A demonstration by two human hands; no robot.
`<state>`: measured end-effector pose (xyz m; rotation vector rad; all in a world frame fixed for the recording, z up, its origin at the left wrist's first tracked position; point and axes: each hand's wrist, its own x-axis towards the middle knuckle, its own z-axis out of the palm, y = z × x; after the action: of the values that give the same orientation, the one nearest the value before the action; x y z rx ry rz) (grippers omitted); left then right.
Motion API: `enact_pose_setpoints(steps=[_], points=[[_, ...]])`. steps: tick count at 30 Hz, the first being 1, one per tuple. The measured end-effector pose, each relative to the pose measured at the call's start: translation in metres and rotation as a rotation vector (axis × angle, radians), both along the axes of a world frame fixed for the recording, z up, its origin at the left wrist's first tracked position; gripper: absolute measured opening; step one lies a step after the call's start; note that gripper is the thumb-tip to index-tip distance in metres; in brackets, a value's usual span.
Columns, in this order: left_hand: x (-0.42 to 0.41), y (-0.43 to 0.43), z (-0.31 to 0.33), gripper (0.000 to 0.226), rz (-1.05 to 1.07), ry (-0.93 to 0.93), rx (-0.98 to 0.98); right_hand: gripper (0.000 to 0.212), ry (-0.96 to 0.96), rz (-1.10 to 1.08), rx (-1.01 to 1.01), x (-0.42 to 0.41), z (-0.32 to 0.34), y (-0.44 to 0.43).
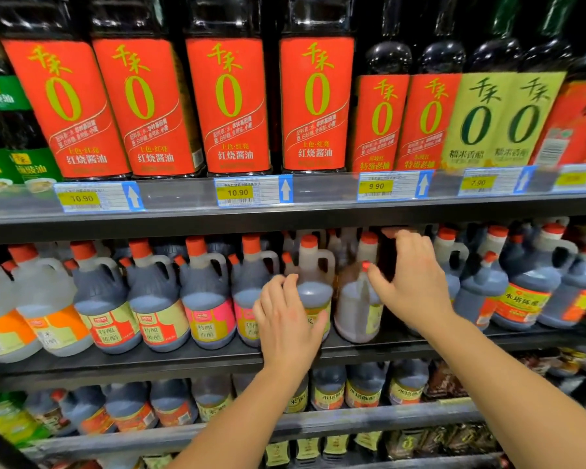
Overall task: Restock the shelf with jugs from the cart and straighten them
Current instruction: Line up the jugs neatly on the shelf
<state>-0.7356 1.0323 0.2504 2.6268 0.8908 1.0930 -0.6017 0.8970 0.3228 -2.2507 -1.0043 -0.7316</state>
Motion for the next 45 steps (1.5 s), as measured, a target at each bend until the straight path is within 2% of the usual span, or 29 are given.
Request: enact_pose_setpoints(steps=[4, 6, 11, 14, 20, 25, 28, 31, 41, 45], points=[[0.012, -0.005, -0.001, 0.070, 0.009, 0.021, -0.019, 0.036, 0.295, 0.030, -0.161, 0.024, -0.001, -0.009], [0.017, -0.008, -0.002, 0.069, 0.008, 0.014, -0.036, 0.035, 0.373, 0.086, -0.234, 0.032, 0.005, -0.009], [0.022, -0.011, -0.005, 0.068, 0.008, -0.048, -0.100, 0.078, 0.425, 0.358, -0.244, 0.044, 0.014, -0.005], [0.023, -0.011, -0.008, 0.068, -0.016, -0.072, -0.106, 0.077, 0.471, 0.407, -0.253, 0.051, 0.012, -0.004], [0.024, -0.010, -0.009, 0.069, -0.013, -0.077, -0.115, 0.073, 0.417, 0.420, -0.225, 0.063, 0.001, 0.000], [0.024, -0.008, -0.012, 0.070, -0.015, -0.072, -0.103, 0.077, 0.363, 0.274, -0.219, 0.060, -0.010, 0.007], [0.023, -0.007, -0.013, 0.070, -0.014, -0.066, -0.095, 0.051, 0.298, 0.124, -0.251, 0.055, -0.017, 0.014], [0.023, -0.007, -0.013, 0.070, -0.016, -0.065, -0.090, 0.060, 0.271, 0.006, -0.247, 0.049, -0.024, 0.016], [0.022, -0.007, -0.016, 0.072, -0.032, -0.067, -0.058, 0.051, 0.298, -0.121, -0.186, 0.032, -0.027, 0.022], [0.022, -0.007, -0.014, 0.072, -0.023, -0.064, -0.056, 0.050, 0.249, -0.169, -0.145, 0.026, -0.028, 0.022]])
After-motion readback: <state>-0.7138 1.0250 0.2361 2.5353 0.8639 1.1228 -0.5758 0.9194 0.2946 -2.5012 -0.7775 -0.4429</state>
